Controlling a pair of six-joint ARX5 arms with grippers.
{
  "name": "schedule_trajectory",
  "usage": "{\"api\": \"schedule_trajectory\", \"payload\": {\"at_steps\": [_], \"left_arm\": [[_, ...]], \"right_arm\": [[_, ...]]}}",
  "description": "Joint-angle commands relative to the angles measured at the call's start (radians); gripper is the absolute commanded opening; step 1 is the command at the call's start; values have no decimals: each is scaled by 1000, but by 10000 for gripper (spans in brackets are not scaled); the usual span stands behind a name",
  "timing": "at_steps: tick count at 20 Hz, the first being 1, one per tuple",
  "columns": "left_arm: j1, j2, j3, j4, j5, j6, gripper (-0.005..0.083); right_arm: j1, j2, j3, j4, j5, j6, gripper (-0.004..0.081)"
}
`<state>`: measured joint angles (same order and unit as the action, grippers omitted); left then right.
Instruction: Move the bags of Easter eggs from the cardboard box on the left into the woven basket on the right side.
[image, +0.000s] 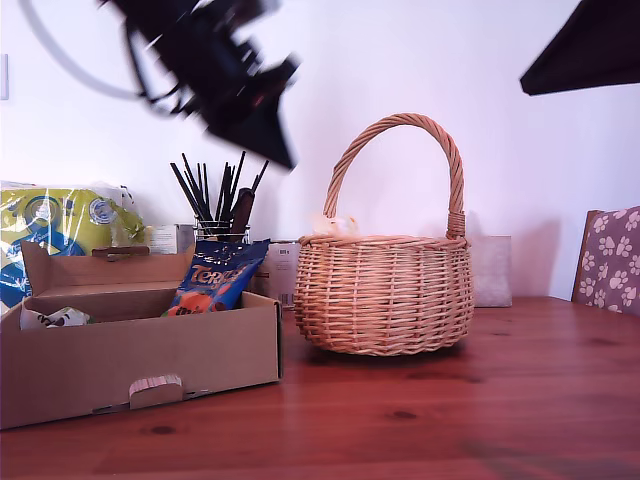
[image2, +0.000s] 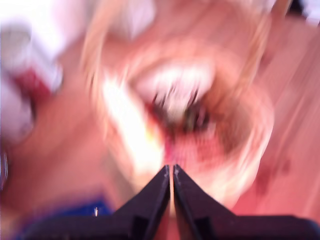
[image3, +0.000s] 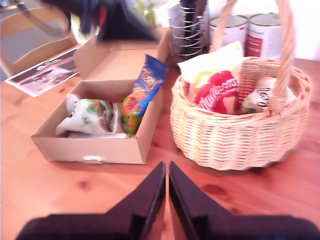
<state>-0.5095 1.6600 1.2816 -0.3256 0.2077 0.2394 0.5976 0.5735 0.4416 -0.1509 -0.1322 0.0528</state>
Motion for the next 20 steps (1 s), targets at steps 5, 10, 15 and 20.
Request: {"api": "schedule_trajectory", "payload": {"at_steps": [5, 10, 15, 20], "left_arm": [[79, -131, -183, -21, 24, 54, -24], [133, -188, -192, -134, 43, 154, -24], [149, -179, -192, -65, 82, 68, 150], [140, -167, -190, 183, 46, -122, 638]], "right_arm": [[5, 0, 0, 16, -85, -2, -12], [5, -1, 0, 15, -86, -2, -12], [5, 0, 0, 16, -86, -2, -12], [5, 0, 0, 19, -86, -2, -12]]}}
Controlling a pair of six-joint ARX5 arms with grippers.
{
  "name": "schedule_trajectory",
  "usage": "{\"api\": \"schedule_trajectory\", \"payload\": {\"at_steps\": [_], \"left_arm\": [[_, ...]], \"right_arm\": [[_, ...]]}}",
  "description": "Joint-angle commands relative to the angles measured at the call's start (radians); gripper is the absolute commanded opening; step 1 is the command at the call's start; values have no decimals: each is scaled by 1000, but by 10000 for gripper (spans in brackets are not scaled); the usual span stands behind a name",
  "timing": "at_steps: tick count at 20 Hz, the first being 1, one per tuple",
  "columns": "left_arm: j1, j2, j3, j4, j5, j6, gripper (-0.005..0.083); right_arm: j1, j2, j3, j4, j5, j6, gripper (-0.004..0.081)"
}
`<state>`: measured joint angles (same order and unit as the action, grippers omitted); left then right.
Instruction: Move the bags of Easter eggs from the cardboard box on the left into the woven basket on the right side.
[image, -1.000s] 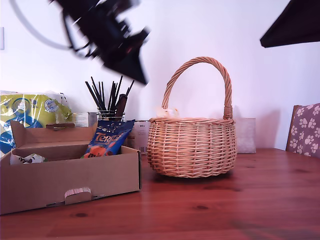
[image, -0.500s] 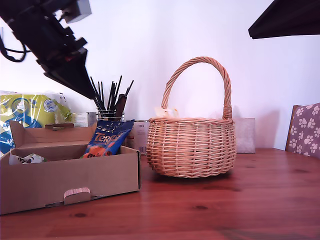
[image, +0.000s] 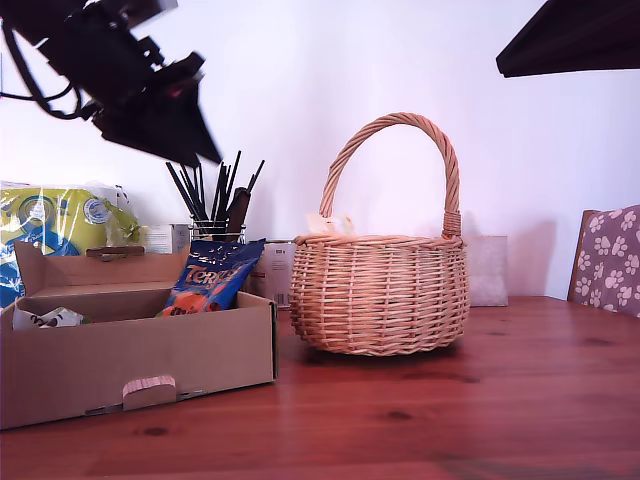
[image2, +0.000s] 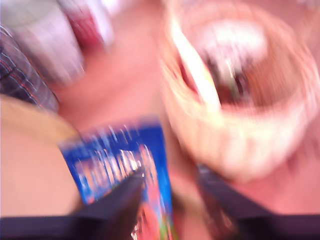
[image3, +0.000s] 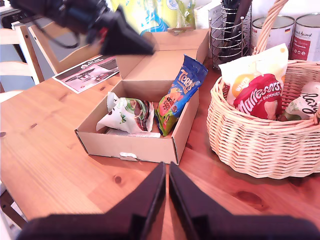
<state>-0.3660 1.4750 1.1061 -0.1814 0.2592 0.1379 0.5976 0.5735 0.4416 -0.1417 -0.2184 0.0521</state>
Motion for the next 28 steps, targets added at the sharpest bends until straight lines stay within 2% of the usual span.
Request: {"api": "schedule_trajectory", "payload": {"at_steps": [1, 2, 3, 6, 11, 13, 19, 24, 26, 28], "left_arm": [[-7, 18, -11, 77, -6, -7, 638], [-15, 18, -7, 95, -5, 51, 638], [-26, 18, 1, 95, -11, 193, 638], [-45, 18, 30, 64, 3, 482, 637], [-40, 25, 103, -111, -5, 686, 637], [-40, 25, 114, -130, -10, 716, 637], [-40, 25, 114, -215, -57, 716, 637], [-40, 26, 123, -239, -63, 718, 625], [-40, 47, 166, -290, -81, 672, 586], [-41, 94, 248, -368, -97, 630, 586]], "right_arm": [[5, -1, 0, 10, 0, -1, -12], [5, 0, 0, 10, 0, -1, -12], [5, 0, 0, 10, 0, -1, -12], [5, 0, 0, 10, 0, -1, -12], [5, 0, 0, 11, 0, -1, -12], [5, 0, 0, 11, 0, -1, -12], [5, -1, 0, 14, -1, -1, -12], [5, -1, 0, 15, -1, -1, -12], [5, -1, 0, 18, -2, -1, -12], [5, -1, 0, 18, -2, -1, -12]]}}
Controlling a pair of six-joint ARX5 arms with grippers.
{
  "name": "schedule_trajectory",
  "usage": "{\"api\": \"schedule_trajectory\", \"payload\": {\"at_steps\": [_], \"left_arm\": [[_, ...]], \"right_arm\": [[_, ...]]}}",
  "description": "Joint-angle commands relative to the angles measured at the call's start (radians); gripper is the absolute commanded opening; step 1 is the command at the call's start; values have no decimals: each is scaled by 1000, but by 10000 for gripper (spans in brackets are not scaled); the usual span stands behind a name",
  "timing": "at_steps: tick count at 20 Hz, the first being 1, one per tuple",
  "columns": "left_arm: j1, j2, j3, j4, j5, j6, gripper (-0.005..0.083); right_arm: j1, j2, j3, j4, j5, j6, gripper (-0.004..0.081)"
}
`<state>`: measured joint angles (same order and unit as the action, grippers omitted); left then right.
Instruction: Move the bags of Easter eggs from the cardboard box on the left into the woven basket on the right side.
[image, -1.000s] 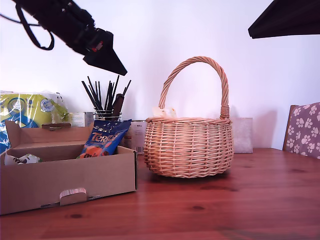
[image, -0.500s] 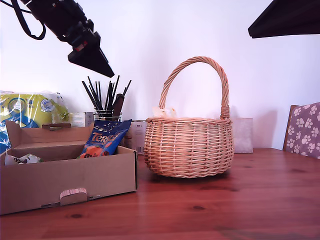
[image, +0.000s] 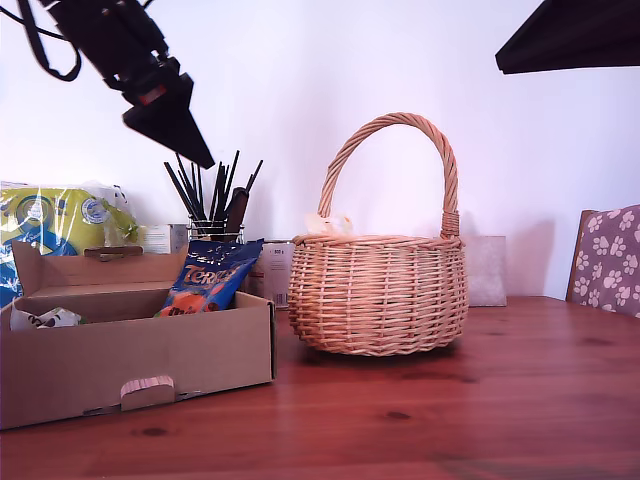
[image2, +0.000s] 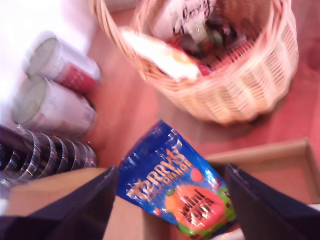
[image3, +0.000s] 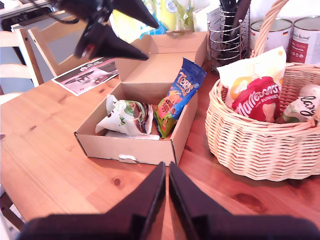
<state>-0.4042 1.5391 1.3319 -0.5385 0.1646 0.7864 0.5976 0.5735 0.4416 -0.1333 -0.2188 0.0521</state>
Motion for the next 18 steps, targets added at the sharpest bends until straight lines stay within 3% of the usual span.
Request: {"api": "schedule_trajectory", "payload": {"at_steps": [1, 6, 10, 18], "left_arm": [[-3, 62, 71, -56, -2, -20, 586], [-5, 241, 283, -193, -15, 112, 586], [-4, 391, 404, -220, -52, 169, 583], [-8, 591, 512, -267, -240, 278, 457]], "right_arm": [[5, -1, 0, 10, -1, -1, -12], [5, -1, 0, 11, -1, -1, -12], [5, -1, 0, 9, -1, -1, -12], [5, -1, 0, 10, -1, -1, -12]]}}
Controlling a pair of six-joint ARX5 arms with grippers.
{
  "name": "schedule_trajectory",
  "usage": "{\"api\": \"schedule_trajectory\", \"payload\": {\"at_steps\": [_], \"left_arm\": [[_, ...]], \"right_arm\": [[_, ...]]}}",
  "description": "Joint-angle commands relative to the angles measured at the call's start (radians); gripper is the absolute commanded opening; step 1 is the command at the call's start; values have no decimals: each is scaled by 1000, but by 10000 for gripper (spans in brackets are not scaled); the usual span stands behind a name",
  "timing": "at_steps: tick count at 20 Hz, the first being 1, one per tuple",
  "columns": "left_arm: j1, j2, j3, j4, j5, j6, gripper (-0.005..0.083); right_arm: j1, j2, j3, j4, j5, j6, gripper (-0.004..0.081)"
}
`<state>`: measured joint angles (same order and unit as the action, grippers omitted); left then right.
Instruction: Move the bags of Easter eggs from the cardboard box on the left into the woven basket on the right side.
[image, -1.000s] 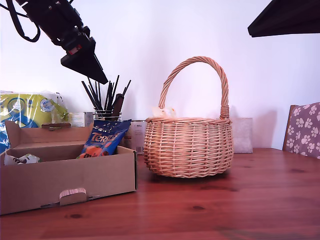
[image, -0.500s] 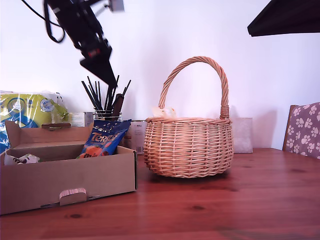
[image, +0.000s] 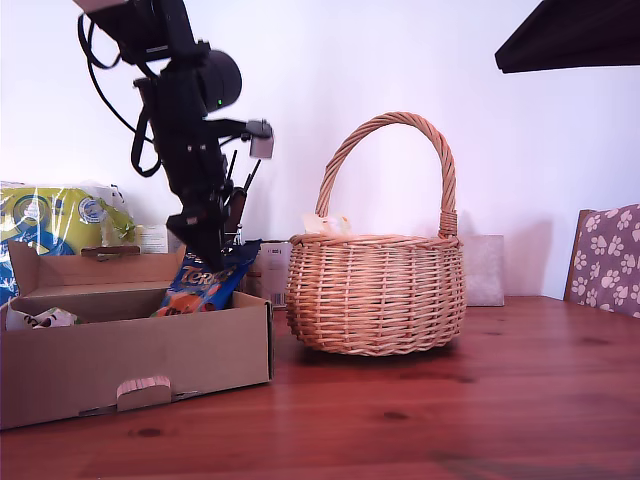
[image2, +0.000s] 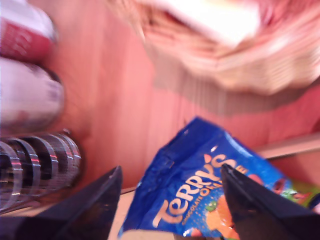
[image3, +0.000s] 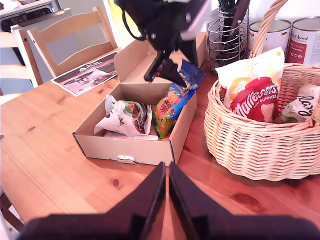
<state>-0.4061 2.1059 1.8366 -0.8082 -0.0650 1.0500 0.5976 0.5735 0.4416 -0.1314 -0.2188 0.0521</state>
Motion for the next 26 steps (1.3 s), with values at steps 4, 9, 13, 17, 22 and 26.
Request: {"api": "schedule_trajectory", "payload": {"at_steps": [4, 9, 13, 17, 22, 26], "left_arm": [[-16, 30, 12, 34, -23, 51, 427], [-23, 49, 19, 28, 24, 51, 363], [-22, 57, 19, -1, 23, 49, 327], [-21, 57, 19, -84, -29, -14, 231], [-29, 54, 19, -274, -82, -116, 231], [-25, 54, 19, -337, -74, -223, 232]], "right_arm": [[5, 0, 0, 7, -1, -1, -12], [5, -1, 0, 8, -1, -2, -12], [5, -1, 0, 8, -1, -2, -12], [5, -1, 0, 8, -2, -2, -12], [5, -1, 0, 8, -2, -4, -12], [5, -1, 0, 8, -19, -3, -12]]}}
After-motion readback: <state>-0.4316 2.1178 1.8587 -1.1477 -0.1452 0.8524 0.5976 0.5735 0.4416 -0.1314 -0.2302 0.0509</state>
